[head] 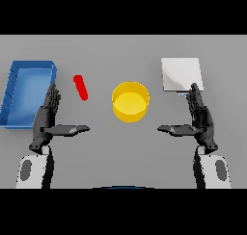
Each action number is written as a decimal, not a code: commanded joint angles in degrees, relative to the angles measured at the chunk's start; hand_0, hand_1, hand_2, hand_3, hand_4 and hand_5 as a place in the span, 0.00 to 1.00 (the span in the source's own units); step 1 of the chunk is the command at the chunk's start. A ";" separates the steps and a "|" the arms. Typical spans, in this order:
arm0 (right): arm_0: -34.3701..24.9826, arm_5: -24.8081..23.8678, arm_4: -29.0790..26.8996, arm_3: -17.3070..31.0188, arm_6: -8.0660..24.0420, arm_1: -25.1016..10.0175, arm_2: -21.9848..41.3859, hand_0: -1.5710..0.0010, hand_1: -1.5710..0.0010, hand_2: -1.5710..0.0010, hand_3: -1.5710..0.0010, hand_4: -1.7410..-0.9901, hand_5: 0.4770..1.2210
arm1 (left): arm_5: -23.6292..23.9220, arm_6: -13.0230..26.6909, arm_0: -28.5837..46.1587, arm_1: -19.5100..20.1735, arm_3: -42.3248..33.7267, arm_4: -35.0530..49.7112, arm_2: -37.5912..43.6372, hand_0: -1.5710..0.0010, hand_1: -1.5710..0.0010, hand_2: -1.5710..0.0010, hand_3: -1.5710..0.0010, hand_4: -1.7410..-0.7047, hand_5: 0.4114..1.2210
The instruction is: Pick up the red beaker and tilt it to pour out 1 green nut into yellow bowl. Pick up the yellow bowl and place it on the metallic measuring scale.
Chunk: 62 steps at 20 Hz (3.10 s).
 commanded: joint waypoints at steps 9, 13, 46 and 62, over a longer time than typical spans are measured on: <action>3.27 -3.14 12.73 -4.19 -6.50 -3.14 5.98 1.00 1.00 1.00 1.00 0.67 0.27 | -0.51 1.03 1.55 3.20 -4.12 -5.38 -3.74 1.00 1.00 1.00 1.00 0.51 0.30; 4.52 -3.95 15.45 -6.22 -5.11 -3.59 7.19 1.00 1.00 1.00 1.00 0.67 0.27 | -0.61 3.01 2.00 3.80 -5.57 -7.24 -5.24 1.00 1.00 1.00 1.00 0.50 0.31; 4.82 -1.58 10.92 -7.48 -4.48 -3.72 5.62 1.00 1.00 1.00 1.00 0.60 0.28 | 0.75 -7.41 -29.84 1.80 38.56 -7.25 4.08 0.95 0.95 0.92 0.95 0.31 0.44; 3.87 -1.52 12.15 -6.34 -5.94 -3.69 6.36 1.00 1.00 1.00 1.00 0.65 0.26 | 7.81 -11.67 -32.26 0.58 37.72 -8.07 3.87 0.03 0.03 0.03 0.03 0.05 0.85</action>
